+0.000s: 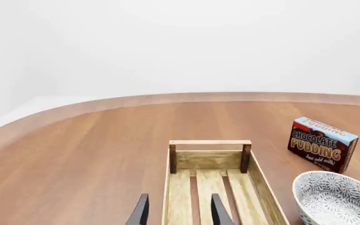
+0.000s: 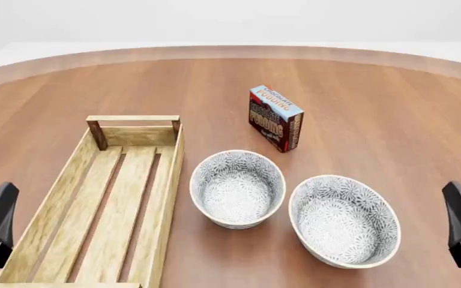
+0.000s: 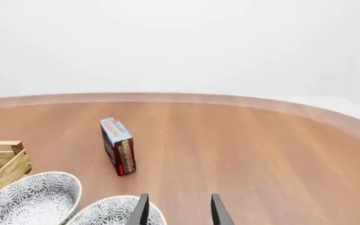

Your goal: Stack the left bowl on the right bowl and place them in the tray.

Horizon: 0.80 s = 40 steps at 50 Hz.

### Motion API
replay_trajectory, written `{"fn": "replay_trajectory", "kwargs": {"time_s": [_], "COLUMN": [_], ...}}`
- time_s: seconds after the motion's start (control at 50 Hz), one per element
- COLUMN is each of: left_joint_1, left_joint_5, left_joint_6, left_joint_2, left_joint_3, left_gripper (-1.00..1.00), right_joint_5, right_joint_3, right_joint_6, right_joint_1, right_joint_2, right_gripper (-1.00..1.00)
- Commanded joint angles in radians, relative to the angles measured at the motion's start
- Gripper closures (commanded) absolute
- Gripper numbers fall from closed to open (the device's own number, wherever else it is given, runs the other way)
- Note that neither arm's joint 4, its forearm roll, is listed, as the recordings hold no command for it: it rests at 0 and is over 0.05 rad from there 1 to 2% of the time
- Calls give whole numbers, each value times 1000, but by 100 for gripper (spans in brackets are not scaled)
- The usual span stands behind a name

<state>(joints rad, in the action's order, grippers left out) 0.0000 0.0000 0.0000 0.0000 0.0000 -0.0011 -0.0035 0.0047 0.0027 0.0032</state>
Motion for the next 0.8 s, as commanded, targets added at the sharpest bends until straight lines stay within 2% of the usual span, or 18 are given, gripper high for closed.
{"fn": "replay_trajectory", "kwargs": {"time_s": [0.02, 0.08, 0.16, 0.22, 0.3, 0.34, 0.36, 0.4, 0.42, 0.48, 0.54, 0.58, 0.62, 0.66, 0.7, 0.72, 0.76, 0.8], "left_joint_1": [0, 0, 0, 0, 0, 0, 0, 0, 0, 0, 0, 0, 0, 0, 0, 0, 0, 0], "left_joint_5": [0, 0, 0, 0, 0, 0, 0, 0, 0, 0, 0, 0, 0, 0, 0, 0, 0, 0], "left_joint_6": [0, 0, 0, 0, 0, 0, 0, 0, 0, 0, 0, 0, 0, 0, 0, 0, 0, 0], "left_joint_2": [0, 0, 0, 0, 0, 0, 0, 0, 0, 0, 0, 0, 0, 0, 0, 0, 0, 0], "left_joint_3": [0, 0, 0, 0, 0, 0, 0, 0, 0, 0, 0, 0, 0, 0, 0, 0, 0, 0], "left_gripper": [-100, -100, -100, -100, -100, -100, -100, -100, -100, -100, -100, -100, -100, -100, -100, -100, -100, -100], "right_joint_5": [-6, 3, 17, 50, 16, 40, 40, 52, 67, 96, 112, 125, 156, 204, 233, 258, 266, 291], "right_joint_3": [-22, -33, -40, -49, -102, -144, -144, -210, -254, -362, -463, -496, -568, -646, -694, -728, -747, -802], "right_joint_6": [9, -3, 10, 52, 67, 20, 20, -1, -48, -86, -92, -84, -127, -132, -168, -159, -175, -217], "right_joint_1": [51, 40, 31, 24, 46, 60, 60, 89, 98, 144, 225, 250, 284, 321, 327, 369, 363, 359], "right_joint_2": [0, -1, -1, 4, 150, 165, 165, 237, 278, 392, 569, 605, 703, 767, 827, 872, 895, 974], "right_gripper": [-100, -100, -100, -100, -100, -100, -100, -100, -100, -100, -100, -100, -100, -100, -100, -100, -100, -100]}}
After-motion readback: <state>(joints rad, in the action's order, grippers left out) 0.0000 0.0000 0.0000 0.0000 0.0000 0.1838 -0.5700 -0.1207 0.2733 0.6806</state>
